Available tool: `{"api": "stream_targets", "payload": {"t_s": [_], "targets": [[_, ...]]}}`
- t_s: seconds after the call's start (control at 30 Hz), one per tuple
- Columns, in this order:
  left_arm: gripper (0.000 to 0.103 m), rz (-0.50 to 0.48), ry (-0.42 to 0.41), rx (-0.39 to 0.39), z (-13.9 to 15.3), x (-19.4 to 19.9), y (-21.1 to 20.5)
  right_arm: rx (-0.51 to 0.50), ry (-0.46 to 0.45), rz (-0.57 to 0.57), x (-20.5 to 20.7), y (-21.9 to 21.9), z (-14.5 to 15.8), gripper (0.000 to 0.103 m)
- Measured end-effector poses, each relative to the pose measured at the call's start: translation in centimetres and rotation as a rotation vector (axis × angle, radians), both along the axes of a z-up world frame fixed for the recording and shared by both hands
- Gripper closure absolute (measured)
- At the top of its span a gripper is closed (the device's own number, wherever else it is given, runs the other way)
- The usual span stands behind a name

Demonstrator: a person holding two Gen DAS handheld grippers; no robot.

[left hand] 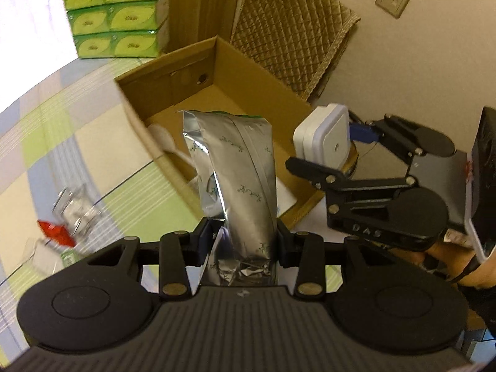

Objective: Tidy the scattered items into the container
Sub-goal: 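Lower the foil bag into the box with left while right lowers the night light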

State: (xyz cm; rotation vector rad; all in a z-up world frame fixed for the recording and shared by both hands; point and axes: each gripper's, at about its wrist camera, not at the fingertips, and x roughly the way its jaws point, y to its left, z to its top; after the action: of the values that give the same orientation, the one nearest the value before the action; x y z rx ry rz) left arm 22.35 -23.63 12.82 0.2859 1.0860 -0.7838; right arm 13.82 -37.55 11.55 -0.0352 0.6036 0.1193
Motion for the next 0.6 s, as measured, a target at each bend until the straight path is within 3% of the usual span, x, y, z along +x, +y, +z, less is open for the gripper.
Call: {"api": "stream_targets", "payload": {"t_s": [0.6], "targets": [[0.068, 0.055, 0.036, -0.032, -2.2, 4.1, -5.7, -0.004, 0.036, -0.027, 3.4, -4.2, -1.8, 0.036]]}}
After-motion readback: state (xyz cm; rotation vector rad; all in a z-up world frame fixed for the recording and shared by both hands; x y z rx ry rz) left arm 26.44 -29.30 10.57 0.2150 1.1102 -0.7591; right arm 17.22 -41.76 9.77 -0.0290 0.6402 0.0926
